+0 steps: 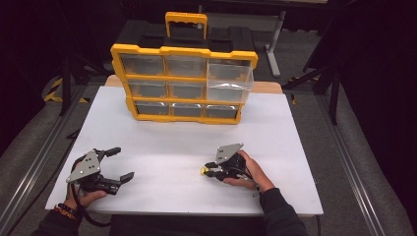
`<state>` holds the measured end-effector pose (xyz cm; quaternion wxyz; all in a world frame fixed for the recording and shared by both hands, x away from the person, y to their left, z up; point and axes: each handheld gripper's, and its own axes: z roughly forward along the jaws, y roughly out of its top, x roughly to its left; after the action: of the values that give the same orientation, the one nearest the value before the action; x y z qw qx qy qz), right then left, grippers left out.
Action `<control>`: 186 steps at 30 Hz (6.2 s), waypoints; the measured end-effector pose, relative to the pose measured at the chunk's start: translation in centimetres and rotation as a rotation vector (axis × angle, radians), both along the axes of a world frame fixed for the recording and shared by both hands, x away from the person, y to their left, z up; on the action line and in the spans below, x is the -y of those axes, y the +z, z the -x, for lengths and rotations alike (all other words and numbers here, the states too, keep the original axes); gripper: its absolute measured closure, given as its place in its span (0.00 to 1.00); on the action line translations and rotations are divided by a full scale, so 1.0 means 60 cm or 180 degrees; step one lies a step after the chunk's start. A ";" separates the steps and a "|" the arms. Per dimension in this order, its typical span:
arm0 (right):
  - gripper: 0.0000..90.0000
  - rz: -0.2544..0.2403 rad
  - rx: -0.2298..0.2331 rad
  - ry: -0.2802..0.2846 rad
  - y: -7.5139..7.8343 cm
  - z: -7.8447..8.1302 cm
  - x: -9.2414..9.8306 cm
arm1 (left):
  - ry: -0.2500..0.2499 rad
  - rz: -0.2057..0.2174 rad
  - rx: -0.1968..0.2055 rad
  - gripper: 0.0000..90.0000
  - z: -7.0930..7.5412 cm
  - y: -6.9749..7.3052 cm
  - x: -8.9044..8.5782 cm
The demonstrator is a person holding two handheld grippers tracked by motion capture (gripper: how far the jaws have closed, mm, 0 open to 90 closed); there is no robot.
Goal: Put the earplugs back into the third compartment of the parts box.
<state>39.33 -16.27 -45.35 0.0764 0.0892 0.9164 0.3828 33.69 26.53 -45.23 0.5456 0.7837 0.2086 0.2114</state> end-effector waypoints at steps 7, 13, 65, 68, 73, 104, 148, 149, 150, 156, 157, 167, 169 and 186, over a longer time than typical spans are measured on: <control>0.78 -0.0125 0.0137 -0.0094 0.015 0.007 0.013 | 0.0010 0.0022 0.0022 0.08 0.001 0.002 -0.002; 0.79 -0.0332 0.0353 -0.0265 0.039 0.017 0.031 | 0.0009 0.0026 0.0023 0.08 0.002 0.002 -0.003; 0.80 -0.1272 0.1617 -0.1017 0.280 0.060 0.107 | 0.0001 0.0060 -0.0011 0.08 0.000 0.001 -0.005; 0.80 -0.1290 0.1680 -0.1066 0.304 0.055 0.106 | 0.0003 0.0064 -0.0014 0.08 0.000 0.000 -0.005; 0.79 -0.1368 0.1738 -0.1140 0.337 0.045 0.107 | -0.0004 0.0064 -0.0004 0.08 -0.001 0.000 -0.004; 0.77 -0.1123 0.1538 -0.1838 0.402 -0.083 0.077 | -0.0020 0.0071 -0.0019 0.09 0.000 0.000 -0.008; 0.29 -0.1364 0.1992 -0.1610 0.314 0.052 0.090 | -0.0033 0.0003 -0.0023 0.09 0.000 -0.001 -0.001; 0.29 -0.1346 0.1983 -0.1585 0.309 0.054 0.090 | -0.0033 0.0007 -0.0025 0.09 0.000 -0.001 -0.001; 0.29 -0.1331 0.1962 -0.1552 0.303 0.056 0.089 | -0.0031 0.0005 -0.0025 0.09 0.000 -0.001 -0.001; 0.25 -0.1256 0.1826 -0.1403 0.267 0.068 0.081 | -0.0041 0.0002 -0.0028 0.09 0.000 -0.002 -0.001; 0.24 -0.1218 0.1798 -0.1390 0.259 0.069 0.078 | -0.0043 -0.0003 -0.0032 0.09 0.000 -0.002 0.000; 0.15 -0.0963 0.1352 -0.1177 0.192 0.062 0.064 | -0.0054 -0.0013 -0.0026 0.09 0.000 -0.002 0.000; 0.14 -0.0898 0.1241 -0.1112 0.178 0.058 0.061 | -0.0052 -0.0008 -0.0028 0.09 0.000 -0.001 -0.001; 0.11 -0.0180 0.0181 -0.0676 0.048 0.016 0.000 | -0.0060 -0.0024 -0.0026 0.09 0.001 -0.001 0.000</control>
<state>38.37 -16.27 -42.49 0.1398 0.1770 0.8880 0.4006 33.66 26.55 -45.28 0.5438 0.7885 0.2026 0.2039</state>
